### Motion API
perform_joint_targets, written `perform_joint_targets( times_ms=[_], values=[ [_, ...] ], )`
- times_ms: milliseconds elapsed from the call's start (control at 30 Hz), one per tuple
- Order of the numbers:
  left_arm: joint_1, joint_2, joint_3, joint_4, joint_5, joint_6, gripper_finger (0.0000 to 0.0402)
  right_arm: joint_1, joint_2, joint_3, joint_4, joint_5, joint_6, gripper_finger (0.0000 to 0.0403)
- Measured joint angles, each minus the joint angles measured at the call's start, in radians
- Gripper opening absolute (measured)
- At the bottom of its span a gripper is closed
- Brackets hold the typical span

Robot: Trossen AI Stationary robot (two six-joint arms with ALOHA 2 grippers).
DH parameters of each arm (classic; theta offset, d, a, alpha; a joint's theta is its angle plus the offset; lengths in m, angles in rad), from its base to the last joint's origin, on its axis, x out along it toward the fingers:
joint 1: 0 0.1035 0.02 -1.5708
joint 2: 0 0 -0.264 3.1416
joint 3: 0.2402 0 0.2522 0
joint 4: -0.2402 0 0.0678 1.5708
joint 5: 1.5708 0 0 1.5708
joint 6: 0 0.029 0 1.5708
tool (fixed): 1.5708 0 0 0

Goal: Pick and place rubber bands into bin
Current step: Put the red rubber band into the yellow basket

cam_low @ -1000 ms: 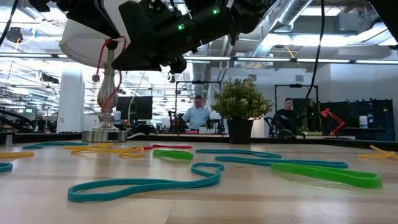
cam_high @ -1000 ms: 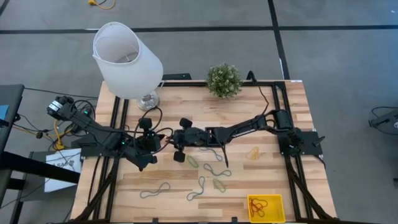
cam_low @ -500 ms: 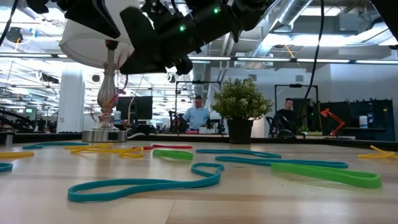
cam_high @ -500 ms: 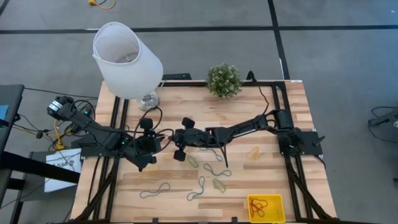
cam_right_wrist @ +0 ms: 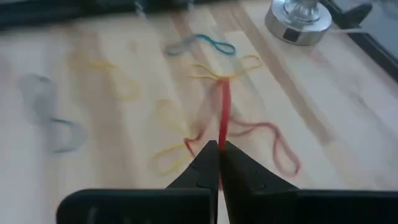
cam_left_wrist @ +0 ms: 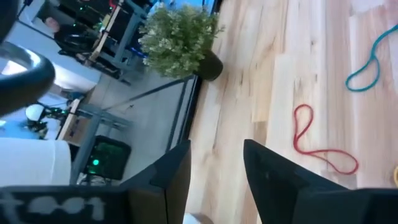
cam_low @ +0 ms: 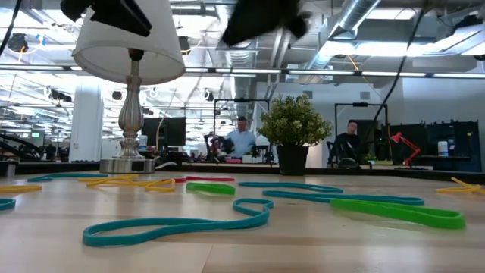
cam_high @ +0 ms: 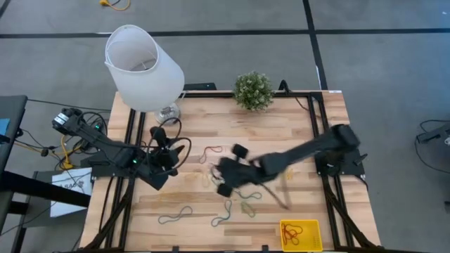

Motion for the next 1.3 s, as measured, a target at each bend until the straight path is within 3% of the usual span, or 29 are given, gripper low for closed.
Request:
perform_joint_targets(
  times_ms=[233,433,600,733,1033,1300],
  values=[
    [0.000,-0.014,0.000,-0.001,-0.001,-0.028,0.0131,0.256,-0.179,0.000,-0.305,-0.029,0.547,0.0000],
    [0.000,-0.013,0.000,-0.001,0.007,-0.101,0.0130,0.443,-0.125,-0.001,-0.501,-0.185,0.973,0.0000],
    [0.000,-0.013,0.000,-0.001,0.007,-0.105,0.0130,0.551,-0.105,-0.002,-0.622,-0.113,1.288,0.0000],
    [0.000,-0.013,0.000,-0.001,0.007,-0.108,0.0130,0.606,-0.120,-0.002,-0.630,-0.057,1.349,0.0000],
    [0.001,-0.013,0.000,-0.001,0.007,-0.124,0.0129,0.691,-0.123,0.005,-0.553,-0.238,1.493,0.0000],
    [0.001,-0.012,0.000,0.000,0.007,-0.145,0.0129,0.748,-0.123,0.077,-0.547,-0.230,1.536,0.0000]
  ],
)
